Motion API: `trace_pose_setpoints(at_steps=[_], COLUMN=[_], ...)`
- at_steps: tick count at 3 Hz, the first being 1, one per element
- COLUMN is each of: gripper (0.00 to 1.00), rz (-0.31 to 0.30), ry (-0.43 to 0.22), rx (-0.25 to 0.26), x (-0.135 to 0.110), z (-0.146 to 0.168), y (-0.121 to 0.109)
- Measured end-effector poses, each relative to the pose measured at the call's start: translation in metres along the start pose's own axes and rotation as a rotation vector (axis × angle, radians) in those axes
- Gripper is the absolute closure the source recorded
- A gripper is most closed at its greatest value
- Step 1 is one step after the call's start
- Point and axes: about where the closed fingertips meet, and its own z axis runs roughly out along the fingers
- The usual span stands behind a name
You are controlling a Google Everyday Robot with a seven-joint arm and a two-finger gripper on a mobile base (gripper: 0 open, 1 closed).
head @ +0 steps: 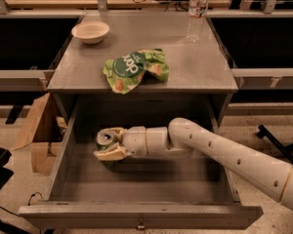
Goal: Place green can into top drawer
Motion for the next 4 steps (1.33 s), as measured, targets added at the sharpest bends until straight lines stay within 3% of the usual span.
trace_pose_setpoints(at_steps=[1,2,3,4], gripper=[0.01,0.0,0.0,0.0], rz=[0.001,0.001,-0.01,0.0], ry=[-0.003,-0.003,-0.003,0.069], rx=[-0.001,-0.001,-0.004,-0.065], x=[-0.001,-0.001,-0.021,-0.047], z=[0.0,0.0,-0.007,-0.022], y=[0.0,0.0,0.001,0.014])
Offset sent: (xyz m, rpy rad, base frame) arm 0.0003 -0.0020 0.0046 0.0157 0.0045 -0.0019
